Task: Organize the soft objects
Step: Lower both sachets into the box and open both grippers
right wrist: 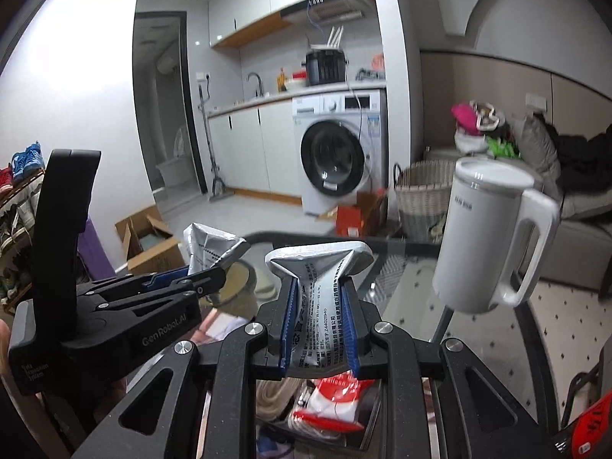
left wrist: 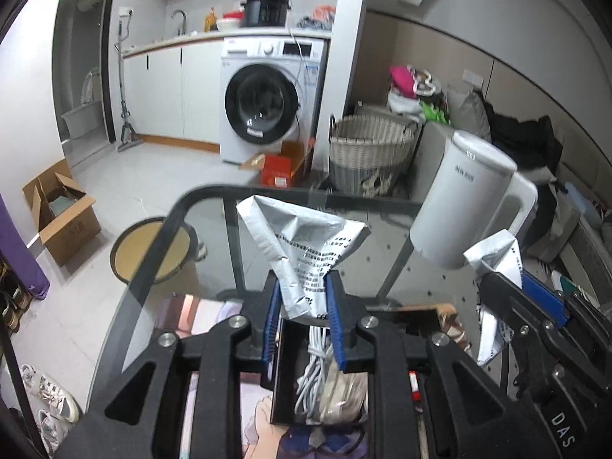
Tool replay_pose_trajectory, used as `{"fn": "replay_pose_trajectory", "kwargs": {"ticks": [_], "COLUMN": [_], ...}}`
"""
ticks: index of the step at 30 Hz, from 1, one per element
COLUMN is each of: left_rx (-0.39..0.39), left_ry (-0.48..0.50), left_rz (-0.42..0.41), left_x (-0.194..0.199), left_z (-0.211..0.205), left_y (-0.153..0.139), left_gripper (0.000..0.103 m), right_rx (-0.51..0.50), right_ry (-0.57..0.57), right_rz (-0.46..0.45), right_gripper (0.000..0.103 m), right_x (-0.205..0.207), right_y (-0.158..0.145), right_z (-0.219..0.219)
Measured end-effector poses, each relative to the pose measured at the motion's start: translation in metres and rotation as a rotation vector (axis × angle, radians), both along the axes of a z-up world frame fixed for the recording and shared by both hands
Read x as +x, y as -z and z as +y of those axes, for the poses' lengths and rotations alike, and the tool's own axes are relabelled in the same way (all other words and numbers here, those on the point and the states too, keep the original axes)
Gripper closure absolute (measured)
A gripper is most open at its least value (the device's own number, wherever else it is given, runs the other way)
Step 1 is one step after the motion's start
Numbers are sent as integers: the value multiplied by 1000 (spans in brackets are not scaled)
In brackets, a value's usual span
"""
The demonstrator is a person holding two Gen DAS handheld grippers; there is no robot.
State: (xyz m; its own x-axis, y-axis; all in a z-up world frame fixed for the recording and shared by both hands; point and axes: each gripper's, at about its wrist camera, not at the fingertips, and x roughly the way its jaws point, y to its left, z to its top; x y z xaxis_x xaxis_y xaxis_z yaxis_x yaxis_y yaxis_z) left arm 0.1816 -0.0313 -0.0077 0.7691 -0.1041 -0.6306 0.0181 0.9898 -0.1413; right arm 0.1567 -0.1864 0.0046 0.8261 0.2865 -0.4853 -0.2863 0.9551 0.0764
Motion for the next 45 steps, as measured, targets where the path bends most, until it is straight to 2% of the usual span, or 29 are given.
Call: {"fn": "replay_pose_trajectory", "kwargs": {"ticks": [6, 12, 16, 21, 23, 28, 30, 36, 37, 38, 39, 42, 45], "left_rx": [22, 33, 63, 113, 102, 108, 105, 86, 84, 92, 100, 115, 111], "left_ry": [43, 80, 80, 99, 120, 126, 117, 108, 111, 102, 88, 71, 84], "left_rz": [127, 255, 271, 336, 357, 357, 353, 333, 323, 311, 289, 227, 169], "left_x": [14, 26, 29, 34, 37, 37, 37, 27, 25, 22, 19, 7, -6], "left_z": [-12, -23, -29, -36, -36, -37, -35, -30, -29, -28, -26, -24, -20], "left_y": [24, 50, 58, 77, 83, 85, 85, 72, 69, 66, 63, 52, 41], "left_gripper": [82, 82, 82, 79, 77, 74, 69, 59, 58, 51, 50, 50, 50], "right_rx": [-11, 1, -24, -75, -86, -58, -62, -29, -27, -23, -18, -8, 2], "right_ry": [-21, -34, -29, -26, -22, 4, 17, 33, 33, 28, 21, 9, 0], "right_rz": [133, 310, 347, 405, 419, 463, 469, 499, 501, 502, 499, 476, 436], "right_gripper": [82, 82, 81, 81, 81, 72, 64, 54, 54, 53, 53, 44, 41], "right_x": [18, 37, 44, 48, 49, 54, 55, 57, 57, 56, 54, 46, 36], "right_y": [22, 55, 70, 88, 94, 104, 105, 102, 101, 99, 97, 89, 79], "right_z": [4, 2, 2, 7, 8, 2, -1, -13, -13, -14, -14, -15, -14]}}
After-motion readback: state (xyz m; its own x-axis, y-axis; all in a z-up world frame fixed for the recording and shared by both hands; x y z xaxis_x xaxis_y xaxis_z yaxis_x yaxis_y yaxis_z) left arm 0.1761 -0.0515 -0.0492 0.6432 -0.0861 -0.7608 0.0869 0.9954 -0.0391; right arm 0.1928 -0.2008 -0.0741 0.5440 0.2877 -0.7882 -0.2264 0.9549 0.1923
